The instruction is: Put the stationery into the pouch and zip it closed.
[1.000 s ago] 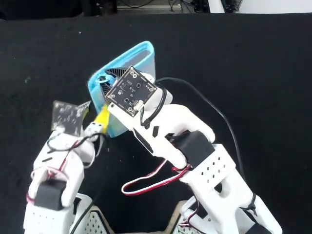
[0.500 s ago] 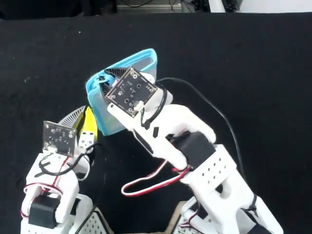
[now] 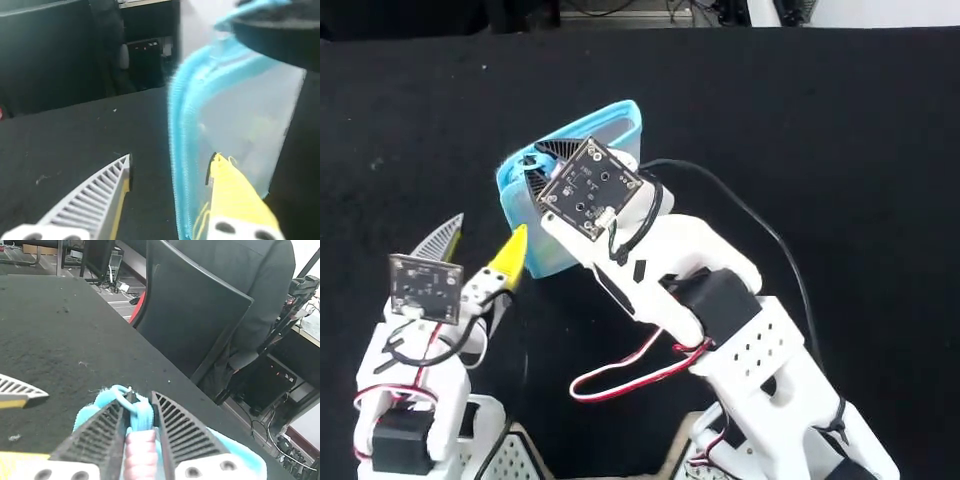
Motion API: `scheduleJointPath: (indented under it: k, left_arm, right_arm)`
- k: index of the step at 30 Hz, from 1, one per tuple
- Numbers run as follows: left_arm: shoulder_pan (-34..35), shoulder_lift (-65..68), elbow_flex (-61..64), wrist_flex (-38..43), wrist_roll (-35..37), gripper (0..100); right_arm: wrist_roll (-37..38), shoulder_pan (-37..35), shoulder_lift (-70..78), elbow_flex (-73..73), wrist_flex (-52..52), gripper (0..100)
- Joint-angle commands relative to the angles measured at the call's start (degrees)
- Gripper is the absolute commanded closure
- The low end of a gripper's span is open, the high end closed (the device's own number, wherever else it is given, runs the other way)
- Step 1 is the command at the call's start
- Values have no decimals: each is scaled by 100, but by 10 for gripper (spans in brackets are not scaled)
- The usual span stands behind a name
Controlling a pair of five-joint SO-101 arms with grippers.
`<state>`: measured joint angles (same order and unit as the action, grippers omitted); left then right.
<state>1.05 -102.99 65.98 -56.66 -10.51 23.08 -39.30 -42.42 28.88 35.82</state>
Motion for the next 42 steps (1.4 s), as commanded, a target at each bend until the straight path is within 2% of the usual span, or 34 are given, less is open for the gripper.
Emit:
scheduleJointPath:
  k: [1,9,16,21,28,36,39,42]
  left_arm:
    - [-224,70,-365,114,-114,736]
    - [-180,1609,-145,1380,-114,736]
    - [-409,2497,-787,1459,123,737]
    - [-453,2734,-822,1521,141,740]
    - [-558,2778,-382,2497,571,740]
    - [-857,2725,-101,2505,765,745]
    - [-831,2725,-92,2268,774,816]
    - [-866,2716,-145,1969,774,935]
  right_arm:
    - [26,88,4,-119,-185,987]
    - [26,88,4,-119,-176,987]
    - [26,105,4,-119,-185,987]
    - [26,105,4,-119,-185,987]
    - [26,105,4,-119,-176,987]
    - [26,105,4,-119,-185,987]
    - [26,114,4,-119,-185,987]
    - [26,229,4,-119,-202,987]
